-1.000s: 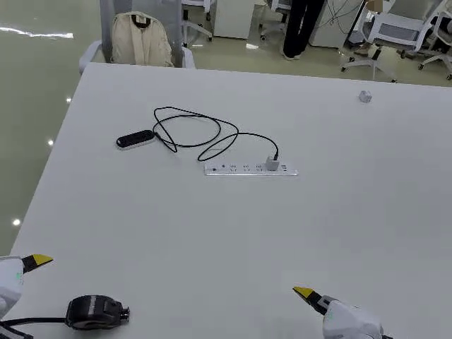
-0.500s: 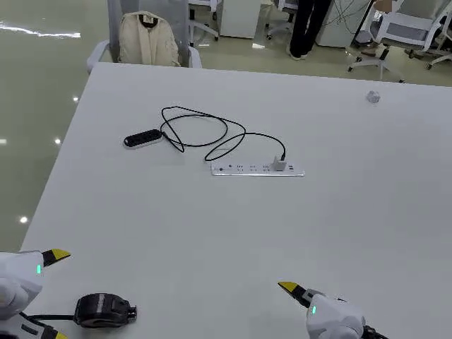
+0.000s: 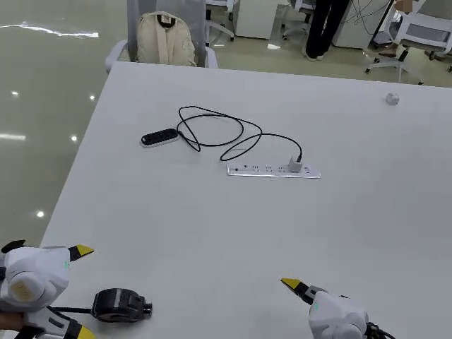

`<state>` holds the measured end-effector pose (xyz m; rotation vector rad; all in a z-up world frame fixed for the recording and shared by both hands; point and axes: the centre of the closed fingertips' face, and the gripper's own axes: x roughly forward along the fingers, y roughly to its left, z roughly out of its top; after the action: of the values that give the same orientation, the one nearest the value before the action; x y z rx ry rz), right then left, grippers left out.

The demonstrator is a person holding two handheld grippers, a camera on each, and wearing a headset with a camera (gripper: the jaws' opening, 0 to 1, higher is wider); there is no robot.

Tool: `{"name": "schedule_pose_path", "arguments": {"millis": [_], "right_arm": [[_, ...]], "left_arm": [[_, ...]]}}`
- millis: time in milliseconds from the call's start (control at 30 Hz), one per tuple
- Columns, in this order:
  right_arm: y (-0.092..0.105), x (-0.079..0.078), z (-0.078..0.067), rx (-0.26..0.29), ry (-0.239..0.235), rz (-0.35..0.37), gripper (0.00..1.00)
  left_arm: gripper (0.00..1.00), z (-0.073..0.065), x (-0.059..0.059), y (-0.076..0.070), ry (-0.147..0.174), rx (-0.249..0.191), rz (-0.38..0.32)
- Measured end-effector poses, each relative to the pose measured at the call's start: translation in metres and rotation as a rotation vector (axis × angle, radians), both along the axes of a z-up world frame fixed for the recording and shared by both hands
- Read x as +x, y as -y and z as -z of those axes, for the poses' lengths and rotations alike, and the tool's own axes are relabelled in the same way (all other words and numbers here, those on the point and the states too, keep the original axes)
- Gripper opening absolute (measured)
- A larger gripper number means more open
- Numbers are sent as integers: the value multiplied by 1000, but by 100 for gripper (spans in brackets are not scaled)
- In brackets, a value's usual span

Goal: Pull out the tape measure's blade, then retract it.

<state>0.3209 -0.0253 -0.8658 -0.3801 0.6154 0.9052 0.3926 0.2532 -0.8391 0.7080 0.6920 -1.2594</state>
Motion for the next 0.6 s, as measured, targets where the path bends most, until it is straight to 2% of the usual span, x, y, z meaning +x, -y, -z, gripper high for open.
{"name": "schedule_pose_path", "arguments": {"millis": [400,533,600], "right_arm": [[-14,4,4,-2,-6,-36,99],[-18,6,5,-5,-4,-46,99],[-19,7,5,-6,-4,-50,99]], "left_arm": [[94,3,3,5,6,5,7],[90,6,6,11,5,-1,7],[85,8,6,14,15,-1,18]]}}
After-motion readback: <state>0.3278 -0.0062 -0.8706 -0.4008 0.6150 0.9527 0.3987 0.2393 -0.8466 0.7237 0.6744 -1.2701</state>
